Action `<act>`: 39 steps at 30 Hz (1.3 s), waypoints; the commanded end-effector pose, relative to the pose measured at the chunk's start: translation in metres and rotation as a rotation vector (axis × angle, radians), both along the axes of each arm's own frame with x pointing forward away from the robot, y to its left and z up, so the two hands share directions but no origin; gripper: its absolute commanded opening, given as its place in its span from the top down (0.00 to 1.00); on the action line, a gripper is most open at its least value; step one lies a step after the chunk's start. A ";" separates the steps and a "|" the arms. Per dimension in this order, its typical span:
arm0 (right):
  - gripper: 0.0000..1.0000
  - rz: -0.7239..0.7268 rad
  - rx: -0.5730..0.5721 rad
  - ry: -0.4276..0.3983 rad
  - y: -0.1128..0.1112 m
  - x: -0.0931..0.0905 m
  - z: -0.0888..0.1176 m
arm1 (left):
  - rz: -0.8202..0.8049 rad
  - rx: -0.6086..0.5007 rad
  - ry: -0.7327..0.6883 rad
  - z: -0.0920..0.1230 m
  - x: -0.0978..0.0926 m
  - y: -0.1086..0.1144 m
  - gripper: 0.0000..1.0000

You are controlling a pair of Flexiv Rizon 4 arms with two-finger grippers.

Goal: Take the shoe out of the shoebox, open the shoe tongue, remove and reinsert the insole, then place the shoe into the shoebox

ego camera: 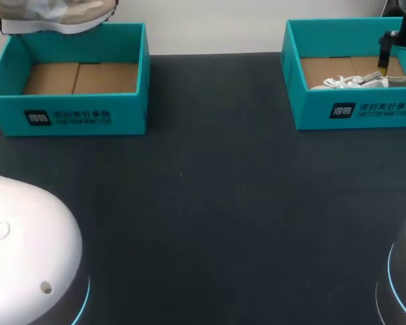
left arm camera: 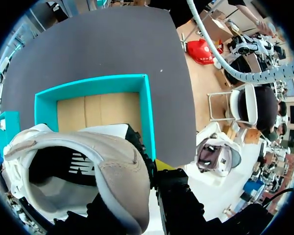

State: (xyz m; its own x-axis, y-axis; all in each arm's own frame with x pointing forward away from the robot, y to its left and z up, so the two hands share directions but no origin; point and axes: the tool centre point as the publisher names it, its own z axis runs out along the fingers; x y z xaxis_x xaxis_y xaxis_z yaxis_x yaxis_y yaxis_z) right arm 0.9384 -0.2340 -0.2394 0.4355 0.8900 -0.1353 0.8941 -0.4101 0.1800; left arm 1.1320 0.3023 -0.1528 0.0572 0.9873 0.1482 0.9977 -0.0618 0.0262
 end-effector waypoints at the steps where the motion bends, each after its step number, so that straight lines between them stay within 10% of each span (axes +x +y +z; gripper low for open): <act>1: 0.00 0.000 0.001 -0.003 0.000 -0.001 0.000 | -0.003 -0.006 -0.103 0.006 -0.044 -0.018 1.00; 39: 0.00 0.000 0.001 -0.003 0.000 -0.001 0.000 | -0.022 -0.014 -0.177 0.050 -0.304 -0.220 1.00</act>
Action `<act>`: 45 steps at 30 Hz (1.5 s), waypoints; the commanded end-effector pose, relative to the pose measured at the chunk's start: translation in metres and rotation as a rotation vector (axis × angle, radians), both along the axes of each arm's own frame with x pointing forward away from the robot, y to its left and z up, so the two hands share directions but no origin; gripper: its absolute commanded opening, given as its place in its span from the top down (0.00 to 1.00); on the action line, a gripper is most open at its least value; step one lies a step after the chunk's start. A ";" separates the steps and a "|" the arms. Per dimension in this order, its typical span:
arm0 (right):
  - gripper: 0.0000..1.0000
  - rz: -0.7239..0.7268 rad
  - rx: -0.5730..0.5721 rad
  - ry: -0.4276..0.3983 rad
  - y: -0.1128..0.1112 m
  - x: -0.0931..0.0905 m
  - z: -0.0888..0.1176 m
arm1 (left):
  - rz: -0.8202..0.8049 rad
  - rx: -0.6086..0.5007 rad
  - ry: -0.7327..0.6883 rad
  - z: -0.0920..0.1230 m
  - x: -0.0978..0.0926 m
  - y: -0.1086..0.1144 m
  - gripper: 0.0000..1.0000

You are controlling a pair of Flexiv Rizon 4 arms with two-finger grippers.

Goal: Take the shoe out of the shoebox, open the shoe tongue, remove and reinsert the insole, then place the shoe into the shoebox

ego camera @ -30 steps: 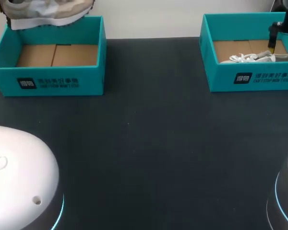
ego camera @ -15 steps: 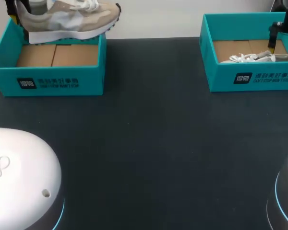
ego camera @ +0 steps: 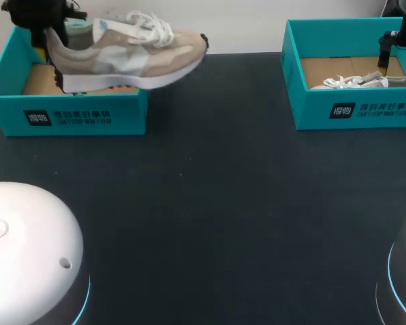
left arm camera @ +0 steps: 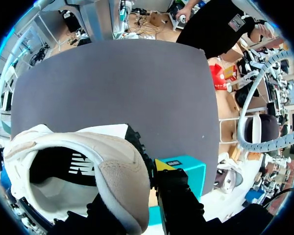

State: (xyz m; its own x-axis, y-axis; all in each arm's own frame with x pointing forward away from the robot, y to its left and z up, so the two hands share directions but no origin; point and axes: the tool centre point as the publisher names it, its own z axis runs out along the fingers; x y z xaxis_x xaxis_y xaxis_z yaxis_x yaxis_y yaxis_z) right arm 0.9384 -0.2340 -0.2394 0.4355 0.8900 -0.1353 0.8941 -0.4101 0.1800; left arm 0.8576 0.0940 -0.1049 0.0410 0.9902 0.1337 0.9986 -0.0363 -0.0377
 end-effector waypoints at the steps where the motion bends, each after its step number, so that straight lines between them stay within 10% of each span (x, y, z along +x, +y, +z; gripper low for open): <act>1: 0.00 0.000 0.001 -0.003 0.000 -0.001 0.000 | -0.045 -0.008 -0.233 0.002 -0.032 -0.016 1.00; 26: 0.00 0.000 0.001 -0.003 0.000 -0.001 0.000 | -0.139 -0.049 -0.209 -0.017 -0.123 -0.140 1.00; 45: 0.00 0.000 0.001 -0.003 0.000 -0.001 0.000 | -0.107 0.009 -0.181 -0.090 -0.122 -0.162 1.00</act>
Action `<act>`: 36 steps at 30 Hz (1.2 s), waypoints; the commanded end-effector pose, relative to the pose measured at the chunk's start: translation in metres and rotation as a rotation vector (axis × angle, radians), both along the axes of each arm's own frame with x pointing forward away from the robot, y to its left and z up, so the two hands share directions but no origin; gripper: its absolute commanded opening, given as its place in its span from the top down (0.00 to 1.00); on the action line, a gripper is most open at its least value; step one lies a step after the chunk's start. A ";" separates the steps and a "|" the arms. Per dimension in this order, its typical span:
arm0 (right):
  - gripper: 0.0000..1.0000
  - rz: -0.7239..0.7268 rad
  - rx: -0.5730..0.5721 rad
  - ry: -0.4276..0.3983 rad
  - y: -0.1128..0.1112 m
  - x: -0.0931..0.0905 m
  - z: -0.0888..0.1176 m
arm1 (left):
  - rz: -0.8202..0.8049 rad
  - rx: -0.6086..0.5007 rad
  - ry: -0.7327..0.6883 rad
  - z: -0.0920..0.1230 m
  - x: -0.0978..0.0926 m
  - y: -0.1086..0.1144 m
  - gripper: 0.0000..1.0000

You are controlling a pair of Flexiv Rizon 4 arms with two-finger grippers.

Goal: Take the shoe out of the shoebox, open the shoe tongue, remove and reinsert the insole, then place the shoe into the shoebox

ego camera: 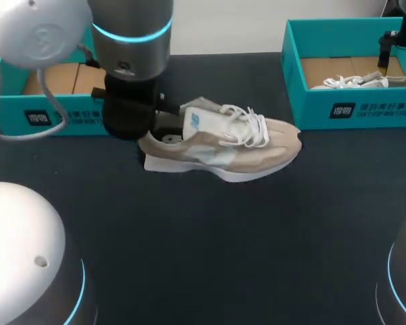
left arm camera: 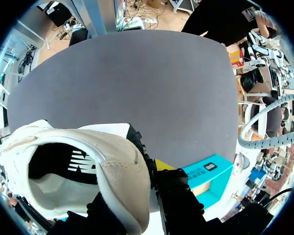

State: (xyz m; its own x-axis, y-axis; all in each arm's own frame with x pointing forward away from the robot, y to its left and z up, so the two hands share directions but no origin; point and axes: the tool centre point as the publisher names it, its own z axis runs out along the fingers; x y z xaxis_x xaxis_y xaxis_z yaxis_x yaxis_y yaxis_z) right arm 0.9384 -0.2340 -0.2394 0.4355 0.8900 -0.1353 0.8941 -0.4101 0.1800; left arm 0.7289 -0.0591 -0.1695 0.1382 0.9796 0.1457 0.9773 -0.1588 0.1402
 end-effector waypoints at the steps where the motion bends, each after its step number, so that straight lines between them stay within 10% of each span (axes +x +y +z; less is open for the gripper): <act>1: 0.00 0.000 0.001 -0.003 0.000 -0.001 0.000 | 0.024 0.017 -0.005 -0.031 0.007 -0.010 1.00; 19: 0.00 0.000 0.001 -0.003 0.000 -0.001 0.000 | 0.097 0.150 0.040 -0.132 0.008 -0.006 1.00; 36: 0.00 0.000 0.001 -0.003 0.000 -0.001 0.000 | 0.081 0.144 0.048 -0.133 0.008 -0.005 1.00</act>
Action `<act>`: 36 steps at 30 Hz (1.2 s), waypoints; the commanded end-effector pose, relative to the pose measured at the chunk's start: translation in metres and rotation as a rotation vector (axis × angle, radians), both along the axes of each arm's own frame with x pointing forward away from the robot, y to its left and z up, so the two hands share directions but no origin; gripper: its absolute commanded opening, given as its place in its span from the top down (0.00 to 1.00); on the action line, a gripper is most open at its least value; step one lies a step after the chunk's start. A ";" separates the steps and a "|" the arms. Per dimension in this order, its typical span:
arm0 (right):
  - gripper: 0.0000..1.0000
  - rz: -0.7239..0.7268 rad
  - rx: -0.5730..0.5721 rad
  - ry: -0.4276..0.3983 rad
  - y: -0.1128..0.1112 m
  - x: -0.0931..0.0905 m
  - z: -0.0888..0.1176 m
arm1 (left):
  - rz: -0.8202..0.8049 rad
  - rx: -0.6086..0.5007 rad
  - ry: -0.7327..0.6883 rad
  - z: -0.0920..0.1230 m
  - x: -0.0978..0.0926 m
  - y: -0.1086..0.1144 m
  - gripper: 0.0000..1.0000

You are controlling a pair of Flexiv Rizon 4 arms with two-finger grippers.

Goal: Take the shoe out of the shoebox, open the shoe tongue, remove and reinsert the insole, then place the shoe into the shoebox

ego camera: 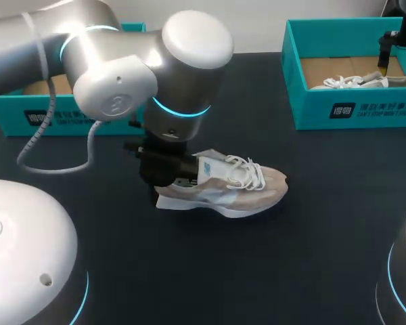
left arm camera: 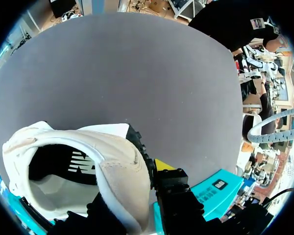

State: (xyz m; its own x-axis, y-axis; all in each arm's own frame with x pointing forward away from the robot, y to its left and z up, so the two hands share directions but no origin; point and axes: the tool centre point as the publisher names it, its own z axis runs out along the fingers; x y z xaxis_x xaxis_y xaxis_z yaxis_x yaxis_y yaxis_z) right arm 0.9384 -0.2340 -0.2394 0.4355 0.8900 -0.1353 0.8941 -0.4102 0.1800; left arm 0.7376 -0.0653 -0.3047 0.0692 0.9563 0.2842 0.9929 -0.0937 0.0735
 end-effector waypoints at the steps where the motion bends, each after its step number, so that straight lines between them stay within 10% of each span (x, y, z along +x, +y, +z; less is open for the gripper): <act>1: 0.00 0.000 0.001 -0.003 0.000 -0.001 0.000 | -0.001 -0.004 -0.001 0.002 0.000 0.001 1.00; 35: 0.00 0.000 0.001 -0.003 0.000 -0.001 0.000 | 0.100 -0.088 0.135 -0.095 -0.003 -0.015 1.00; 36: 0.00 0.000 0.001 -0.003 0.000 -0.001 0.000 | 0.098 -0.090 0.139 -0.094 -0.003 -0.014 0.77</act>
